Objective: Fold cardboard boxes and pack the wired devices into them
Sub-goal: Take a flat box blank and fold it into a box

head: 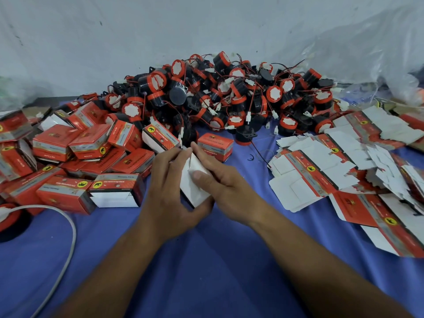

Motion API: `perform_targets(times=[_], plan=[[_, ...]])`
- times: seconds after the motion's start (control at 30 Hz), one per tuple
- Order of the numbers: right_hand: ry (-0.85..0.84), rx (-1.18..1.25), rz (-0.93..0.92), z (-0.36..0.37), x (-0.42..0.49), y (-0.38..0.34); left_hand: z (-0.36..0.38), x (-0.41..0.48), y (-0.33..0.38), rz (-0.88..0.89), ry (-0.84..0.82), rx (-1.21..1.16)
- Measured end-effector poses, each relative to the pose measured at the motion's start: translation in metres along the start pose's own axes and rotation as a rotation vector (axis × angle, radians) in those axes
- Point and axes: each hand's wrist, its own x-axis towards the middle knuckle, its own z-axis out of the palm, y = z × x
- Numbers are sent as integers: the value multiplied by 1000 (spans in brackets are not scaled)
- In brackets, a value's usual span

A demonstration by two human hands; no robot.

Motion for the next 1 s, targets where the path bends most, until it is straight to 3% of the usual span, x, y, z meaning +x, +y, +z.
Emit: perform_targets(times=[0.23, 0.37, 0.53, 0.63, 0.77, 0.9, 1.0], plan=[[30, -131, -60, 3, 1, 4, -1, 1, -2, -15, -16, -3], [-11, 95, 14, -5, 4, 4, -1, 1, 0, -42, -17, -24], [8, 46, -4, -12, 4, 2, 0, -2, -3, -42, -55, -68], [34, -250, -129, -24, 4, 0, 1, -4, -9, -6, -201, -151], [-85, -754, -294, -30, 7, 1, 3, -6, -20, -12, -276, -35], [-171, -1020, -271, -26, 9, 7, 1, -4, -30, 45, -290, 211], [-125, -1211, -191, -28, 12, 9, 5, -2, -29, 74, -274, 308]])
